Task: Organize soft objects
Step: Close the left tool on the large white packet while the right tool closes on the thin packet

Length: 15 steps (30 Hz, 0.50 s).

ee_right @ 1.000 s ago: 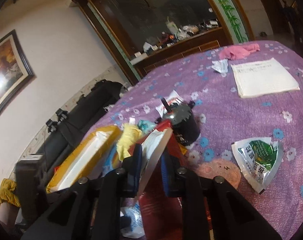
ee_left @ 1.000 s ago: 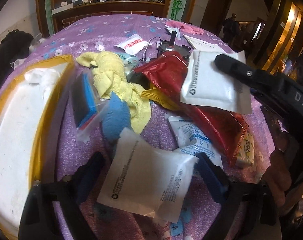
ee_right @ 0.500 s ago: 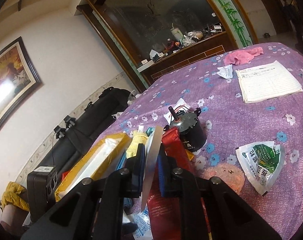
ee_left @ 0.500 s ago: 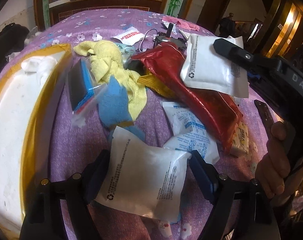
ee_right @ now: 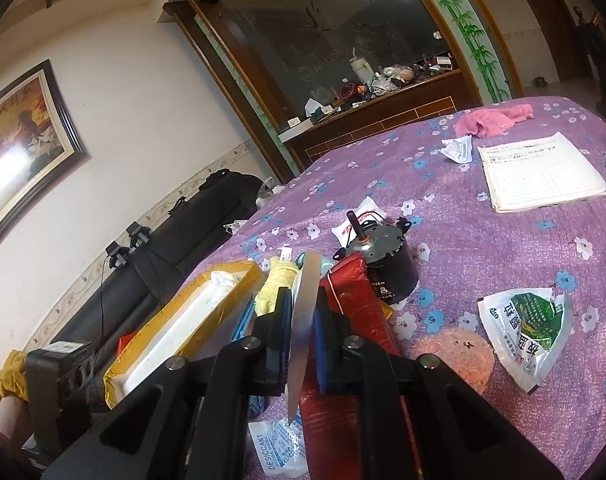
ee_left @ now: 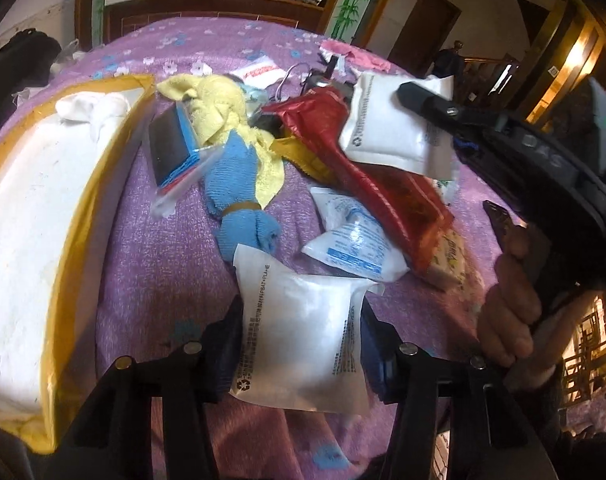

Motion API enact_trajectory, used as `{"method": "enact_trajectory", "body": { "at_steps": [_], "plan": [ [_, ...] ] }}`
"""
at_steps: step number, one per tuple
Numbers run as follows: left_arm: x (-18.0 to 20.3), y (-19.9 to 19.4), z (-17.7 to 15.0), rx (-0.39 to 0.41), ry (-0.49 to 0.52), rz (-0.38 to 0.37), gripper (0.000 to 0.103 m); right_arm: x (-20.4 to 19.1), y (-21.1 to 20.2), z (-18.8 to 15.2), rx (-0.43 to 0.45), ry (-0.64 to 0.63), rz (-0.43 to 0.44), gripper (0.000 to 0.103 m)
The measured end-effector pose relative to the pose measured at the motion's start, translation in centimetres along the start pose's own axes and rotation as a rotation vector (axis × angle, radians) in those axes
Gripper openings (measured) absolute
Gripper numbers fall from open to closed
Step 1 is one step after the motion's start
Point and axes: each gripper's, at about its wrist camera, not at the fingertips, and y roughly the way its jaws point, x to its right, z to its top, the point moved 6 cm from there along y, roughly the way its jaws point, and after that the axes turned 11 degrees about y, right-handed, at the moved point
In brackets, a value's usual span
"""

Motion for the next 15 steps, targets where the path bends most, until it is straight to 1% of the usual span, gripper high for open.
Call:
{"method": "enact_trajectory", "body": {
  "at_steps": [3, 6, 9, 11, 14, 15],
  "plan": [
    [0.2, -1.4, 0.2, 0.03, 0.0, -0.005, 0.054, 0.0, -0.2, 0.0, 0.005, 0.006, 0.009, 0.01],
    [-0.4, -3.0, 0.6, 0.067, -0.029, -0.007, 0.054, -0.5, -0.6, -0.2, 0.01, 0.018, 0.027, 0.009],
    [-1.7, -5.0, 1.4, 0.114, -0.073, 0.008, 0.054, -1.6, -0.9, -0.8, -0.009, 0.05, 0.06, 0.009],
    [-2.6, -6.3, 1.8, 0.138, -0.09, 0.024, 0.054, -3.0, -1.2, -1.4, -0.011, 0.045, 0.078, 0.009],
    [-3.8, -7.5, 2.0, 0.162, -0.112, 0.047, 0.054, -4.5, -1.4, -1.7, 0.01, 0.013, 0.041, 0.009],
    [-4.1, -7.7, 2.0, 0.167, -0.119, 0.046, 0.054, -4.9, -1.5, -1.7, 0.013, 0.012, 0.043, 0.009]
  ]
}}
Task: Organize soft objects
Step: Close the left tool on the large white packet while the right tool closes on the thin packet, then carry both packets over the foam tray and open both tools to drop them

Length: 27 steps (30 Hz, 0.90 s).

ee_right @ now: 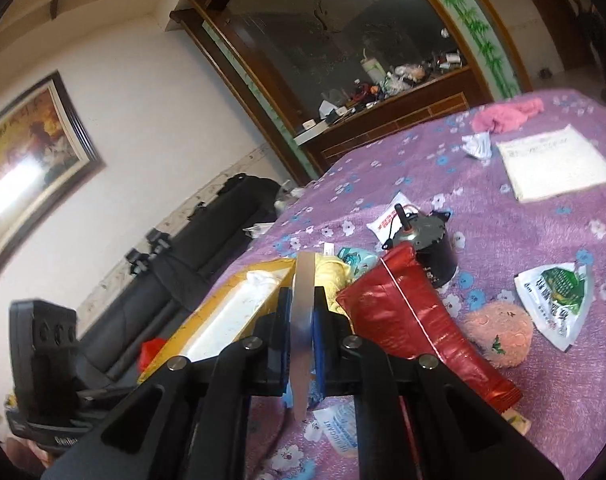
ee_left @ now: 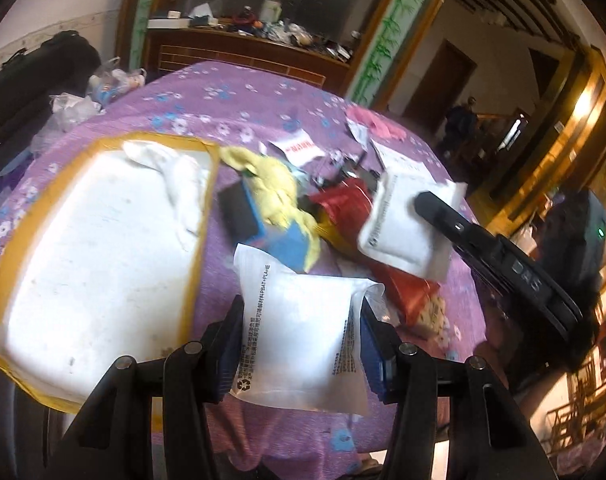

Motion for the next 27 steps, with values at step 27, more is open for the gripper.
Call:
{"method": "enact_trajectory", "body": {
  "at_steps": [27],
  "plan": [
    [-14.6, -3.9, -0.2, 0.063, -0.215, 0.216, 0.055, -11.5, 11.2, -7.6, -0.351, -0.071, 0.268, 0.009]
  ]
}}
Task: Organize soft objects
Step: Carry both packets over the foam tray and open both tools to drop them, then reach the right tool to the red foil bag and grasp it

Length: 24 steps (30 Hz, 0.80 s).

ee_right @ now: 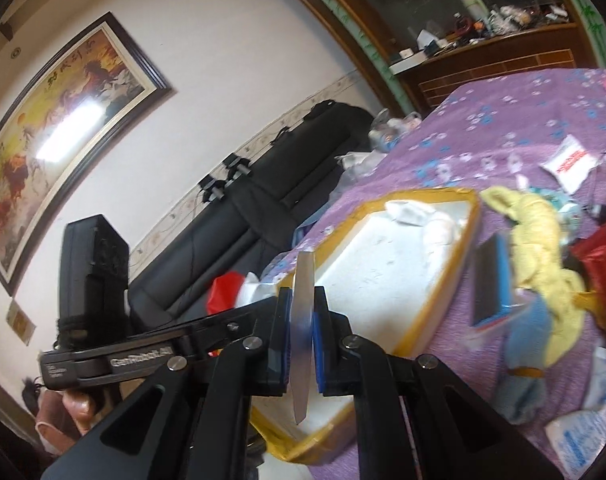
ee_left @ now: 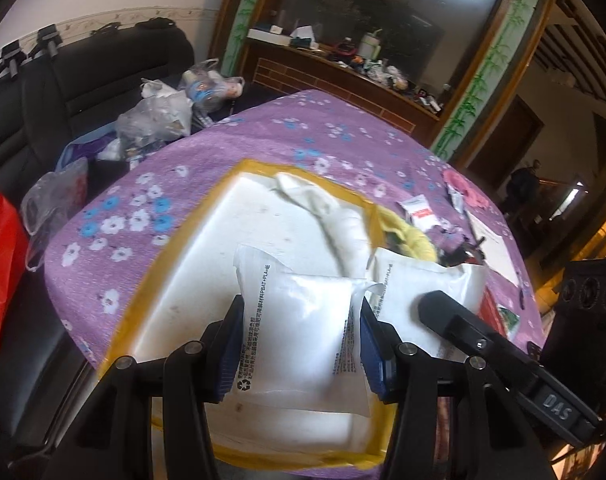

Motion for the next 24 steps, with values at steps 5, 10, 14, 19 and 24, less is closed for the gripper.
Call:
{"method": "enact_trajectory", "body": {
  "at_steps": [5, 10, 14, 19, 24],
  "plan": [
    [-1.8, 1.1, -0.4, -0.03, -0.014, 0.04, 0.055, 0.6, 2.4, -0.8, -0.075, 0.027, -0.038, 0.009],
    [-2.2, 2.4, -1.4, -0.082, 0.031, 0.096, 0.056, 1.5, 4.9, -2.4, -0.166, 0.018, -0.132, 0.009],
    [-2.2, 3.1, -2.2, -0.112, 0.066, 0.136, 0.065, 1.7, 5.5, -3.1, -0.163, -0.025, -0.201, 0.012],
    [-2.4, 2.5, -2.2, -0.063, 0.024, 0.092, 0.083, 1.5, 3.4, -3.1, -0.094, -0.08, -0.249, 0.052],
    [-1.8, 1.6, -1.7, -0.032, -0.011, 0.098, 0.094, 1.2, 0.5, -3.2, -0.053, -0.096, -0.202, 0.066]
  ]
}}
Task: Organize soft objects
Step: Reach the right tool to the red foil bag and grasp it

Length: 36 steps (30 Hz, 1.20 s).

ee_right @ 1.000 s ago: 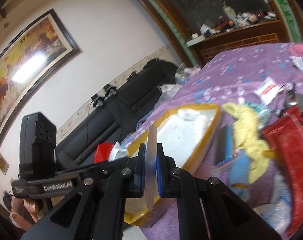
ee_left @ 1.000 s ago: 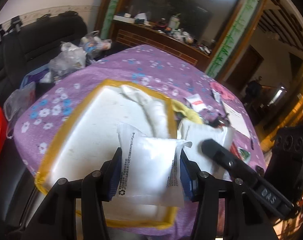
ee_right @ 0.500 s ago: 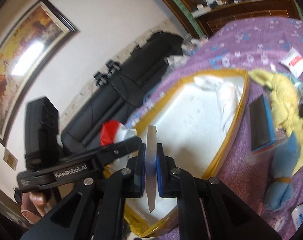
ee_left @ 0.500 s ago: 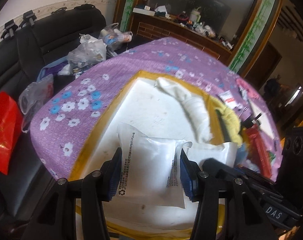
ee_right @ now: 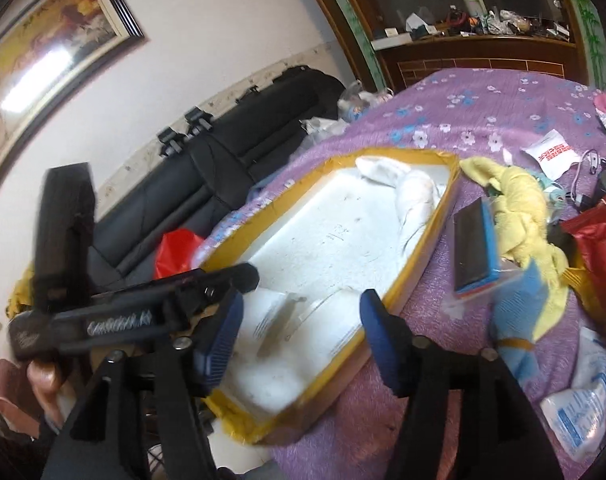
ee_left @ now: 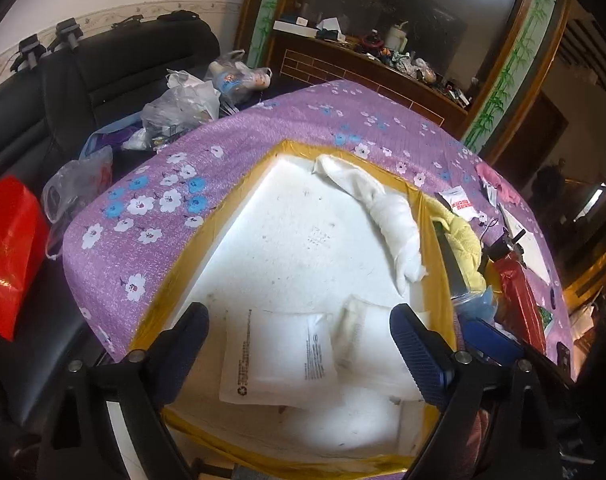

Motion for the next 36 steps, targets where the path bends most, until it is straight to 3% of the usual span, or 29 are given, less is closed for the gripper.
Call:
{"method": "enact_trajectory", "body": {
  "at_steps": [7, 20, 36],
  "plan": [
    [3.2, -2.3, 0.5, 0.072, 0.064, 0.069, 0.094, 1.6, -3.9, -0.6, 0.069, 0.015, 0.026, 0.073],
    [13.6, -3.3, 1.1, 0.075, 0.231, -0.074, 0.094, 9.1, -9.4, -0.2, 0.171, 0.185, -0.055, 0.074],
    [16.4, -1.7, 0.5, 0.047, 0.228, -0.172, 0.094, 11.8, -10.7, -0.5, 0.173, 0.186, -0.1, 0.074]
  ]
}}
